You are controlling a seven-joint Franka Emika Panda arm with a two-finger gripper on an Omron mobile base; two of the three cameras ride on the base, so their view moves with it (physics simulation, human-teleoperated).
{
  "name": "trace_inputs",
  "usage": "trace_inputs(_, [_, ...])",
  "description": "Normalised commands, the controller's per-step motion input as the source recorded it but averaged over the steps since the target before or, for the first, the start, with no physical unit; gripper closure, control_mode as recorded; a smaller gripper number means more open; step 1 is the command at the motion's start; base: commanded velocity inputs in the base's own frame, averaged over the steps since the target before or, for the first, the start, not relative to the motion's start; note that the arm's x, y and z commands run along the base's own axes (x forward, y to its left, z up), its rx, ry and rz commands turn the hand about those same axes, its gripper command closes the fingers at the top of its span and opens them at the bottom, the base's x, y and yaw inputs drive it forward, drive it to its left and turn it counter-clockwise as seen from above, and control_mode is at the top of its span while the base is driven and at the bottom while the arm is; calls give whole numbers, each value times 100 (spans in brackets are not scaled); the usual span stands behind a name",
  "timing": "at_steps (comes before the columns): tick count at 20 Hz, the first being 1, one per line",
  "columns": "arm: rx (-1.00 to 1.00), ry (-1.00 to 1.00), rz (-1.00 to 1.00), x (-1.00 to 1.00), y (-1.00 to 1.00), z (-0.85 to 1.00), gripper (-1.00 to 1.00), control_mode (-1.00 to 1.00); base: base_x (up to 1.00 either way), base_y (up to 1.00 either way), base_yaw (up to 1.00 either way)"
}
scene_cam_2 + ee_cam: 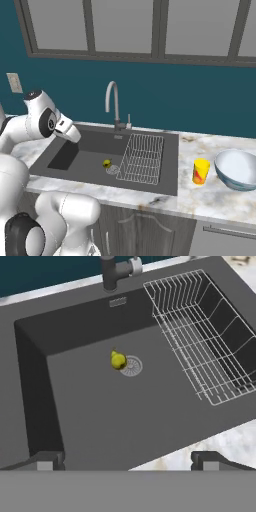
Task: Remove the pear and peach from the sink. Then move the bowl and cup from the counter to the sink for washing.
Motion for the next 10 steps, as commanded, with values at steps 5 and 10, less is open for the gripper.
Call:
trace_inputs(5, [0,-1,-2,17,-9,-12,-100,-100,0,0,0])
trace_inputs(10, [0,0,-1,24,-11,-11,-100,-100,0,0,0])
